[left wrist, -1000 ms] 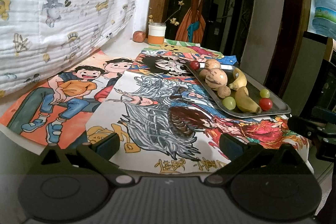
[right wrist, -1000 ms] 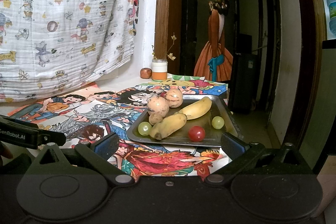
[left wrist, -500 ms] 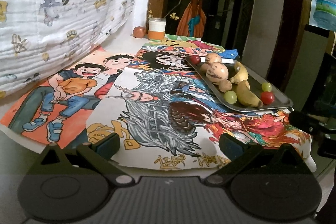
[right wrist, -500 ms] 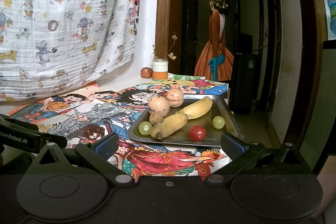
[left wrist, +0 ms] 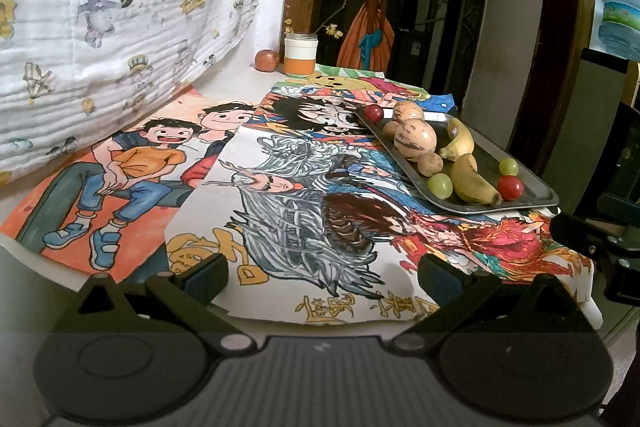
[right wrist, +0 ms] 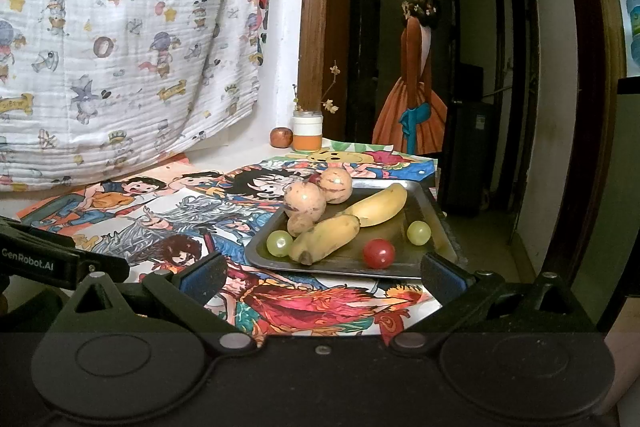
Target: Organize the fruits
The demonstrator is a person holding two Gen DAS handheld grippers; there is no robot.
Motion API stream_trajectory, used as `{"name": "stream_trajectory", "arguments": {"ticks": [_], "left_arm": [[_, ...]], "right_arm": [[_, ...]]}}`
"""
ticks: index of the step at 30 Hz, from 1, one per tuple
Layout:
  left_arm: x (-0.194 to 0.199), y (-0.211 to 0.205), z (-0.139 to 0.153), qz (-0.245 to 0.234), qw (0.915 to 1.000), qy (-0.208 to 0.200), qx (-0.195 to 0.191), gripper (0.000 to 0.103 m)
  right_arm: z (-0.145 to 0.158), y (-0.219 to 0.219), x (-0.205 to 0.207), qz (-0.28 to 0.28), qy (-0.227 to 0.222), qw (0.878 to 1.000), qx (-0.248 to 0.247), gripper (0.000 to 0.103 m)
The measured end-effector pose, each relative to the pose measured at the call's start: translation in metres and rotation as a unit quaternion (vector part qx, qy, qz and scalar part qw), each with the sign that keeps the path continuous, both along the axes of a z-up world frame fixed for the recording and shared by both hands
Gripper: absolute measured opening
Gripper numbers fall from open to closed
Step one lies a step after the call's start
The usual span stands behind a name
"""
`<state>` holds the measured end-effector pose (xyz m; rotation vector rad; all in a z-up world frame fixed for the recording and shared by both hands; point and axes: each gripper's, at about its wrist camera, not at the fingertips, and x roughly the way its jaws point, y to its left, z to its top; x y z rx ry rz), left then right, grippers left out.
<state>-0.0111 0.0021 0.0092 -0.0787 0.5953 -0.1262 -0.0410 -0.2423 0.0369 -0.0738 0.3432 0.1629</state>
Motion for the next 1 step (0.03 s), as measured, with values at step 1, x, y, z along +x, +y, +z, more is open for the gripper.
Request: {"name": "stream_trajectory", "arguments": {"ticks": [1], "left_arm": [[-0.0001, 0.0, 0.0, 0.0, 1.0, 0.0, 0.0, 0.103]], "right_arm": [[0.0, 0.0, 0.0001, 0.0, 0.0, 1.0, 0.0, 0.103]]}}
